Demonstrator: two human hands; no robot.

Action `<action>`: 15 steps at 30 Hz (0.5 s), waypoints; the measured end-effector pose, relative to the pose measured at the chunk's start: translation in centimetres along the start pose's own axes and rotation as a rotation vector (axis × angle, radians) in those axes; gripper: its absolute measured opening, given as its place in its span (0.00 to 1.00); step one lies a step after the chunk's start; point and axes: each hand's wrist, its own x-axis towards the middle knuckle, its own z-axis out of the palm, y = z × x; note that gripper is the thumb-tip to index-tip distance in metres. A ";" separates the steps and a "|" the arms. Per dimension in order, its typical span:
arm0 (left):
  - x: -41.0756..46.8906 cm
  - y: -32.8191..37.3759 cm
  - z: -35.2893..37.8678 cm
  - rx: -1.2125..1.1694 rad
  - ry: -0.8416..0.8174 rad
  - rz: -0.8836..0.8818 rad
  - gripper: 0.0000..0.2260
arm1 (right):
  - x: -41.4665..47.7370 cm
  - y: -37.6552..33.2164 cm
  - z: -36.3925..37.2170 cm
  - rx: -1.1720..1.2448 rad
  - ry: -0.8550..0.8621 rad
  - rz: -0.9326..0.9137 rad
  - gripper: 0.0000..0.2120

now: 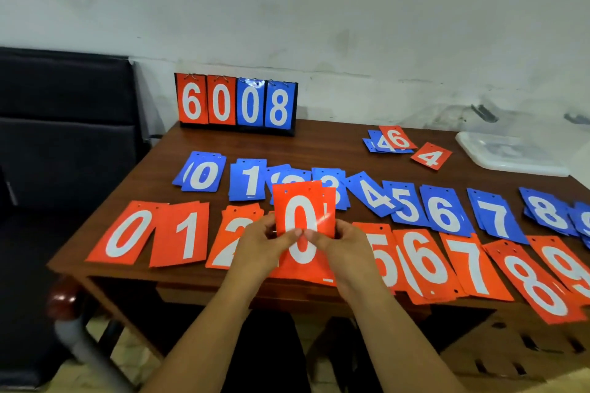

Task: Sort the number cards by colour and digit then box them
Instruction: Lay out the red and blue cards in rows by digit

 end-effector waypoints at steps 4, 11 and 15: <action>0.0 -0.2 -3.8 -0.115 0.122 -0.054 0.16 | 0.2 -0.1 1.7 0.028 -0.040 0.060 0.06; 1.9 -0.2 -15.3 0.252 0.377 -0.091 0.18 | 0.4 -0.4 4.8 -0.040 -0.046 -0.025 0.05; 1.6 -1.4 -20.6 0.416 0.469 -0.114 0.20 | 0.2 -0.5 7.0 -0.060 -0.083 -0.054 0.04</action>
